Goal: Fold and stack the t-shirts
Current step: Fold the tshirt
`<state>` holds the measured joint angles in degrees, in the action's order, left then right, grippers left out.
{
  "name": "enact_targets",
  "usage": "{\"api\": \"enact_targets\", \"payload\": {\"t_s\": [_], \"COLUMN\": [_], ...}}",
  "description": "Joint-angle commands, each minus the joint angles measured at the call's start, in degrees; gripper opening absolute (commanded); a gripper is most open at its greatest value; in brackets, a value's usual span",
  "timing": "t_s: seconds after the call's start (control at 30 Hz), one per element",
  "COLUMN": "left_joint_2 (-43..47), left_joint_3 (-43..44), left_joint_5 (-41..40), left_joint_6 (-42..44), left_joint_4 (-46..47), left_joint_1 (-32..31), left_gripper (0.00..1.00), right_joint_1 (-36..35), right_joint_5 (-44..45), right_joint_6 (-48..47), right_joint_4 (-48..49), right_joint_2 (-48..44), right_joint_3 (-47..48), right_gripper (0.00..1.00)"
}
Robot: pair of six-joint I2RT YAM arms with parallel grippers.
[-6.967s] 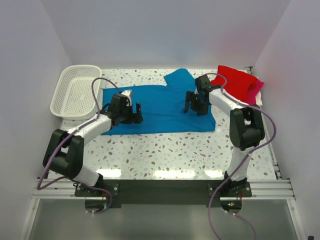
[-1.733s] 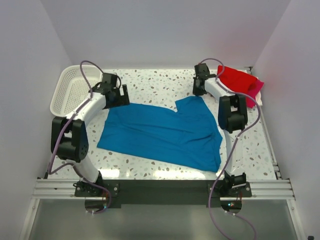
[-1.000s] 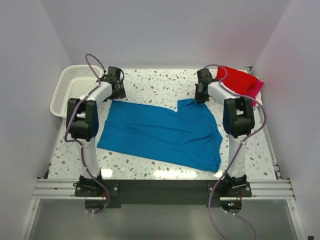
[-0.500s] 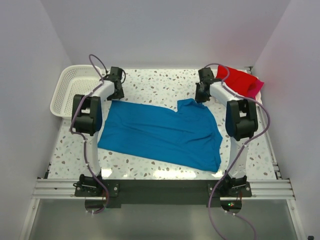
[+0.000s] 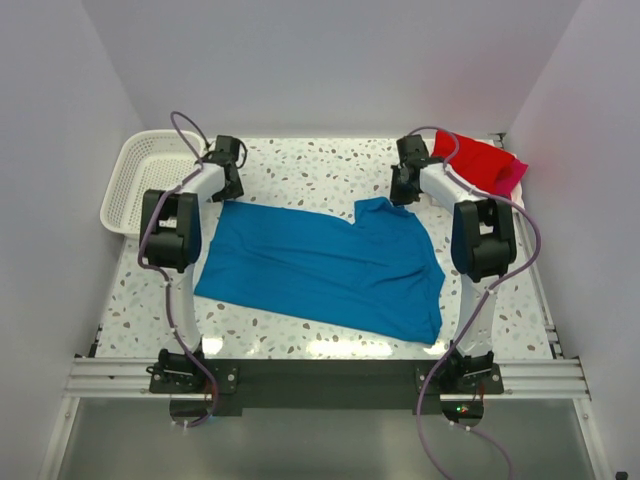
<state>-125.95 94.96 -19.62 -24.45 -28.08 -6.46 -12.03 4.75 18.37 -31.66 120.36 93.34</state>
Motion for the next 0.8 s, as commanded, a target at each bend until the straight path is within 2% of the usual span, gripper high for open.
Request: {"api": "enact_targets", "payload": {"t_s": [0.0,0.17,0.53,0.77], "left_joint_2": [0.5,1.3,2.6,6.5], "left_joint_3": [-1.4,-3.0,-4.3,-4.5], "left_joint_5": [0.5,2.2,3.8,4.4], "left_joint_6": [-0.6,-0.6,-0.4,1.2], "left_joint_4": [-0.9,-0.1,0.0,1.3], "left_joint_1": [1.0,1.1,1.1,1.1], "left_gripper": [0.45,0.39,0.00,0.00], "right_joint_1": [0.1,0.2,0.2,0.1], "right_joint_5": [-0.9,-0.7,-1.0,-0.7], "right_joint_6": [0.3,0.2,0.4,-0.5], "right_joint_4": [0.2,0.0,-0.6,-3.3], "right_joint_2": [-3.2,-3.2,-4.8,-10.4], "right_joint_3": [0.4,0.4,1.1,1.2], "right_gripper": [0.00,0.00,0.00,0.00]}}
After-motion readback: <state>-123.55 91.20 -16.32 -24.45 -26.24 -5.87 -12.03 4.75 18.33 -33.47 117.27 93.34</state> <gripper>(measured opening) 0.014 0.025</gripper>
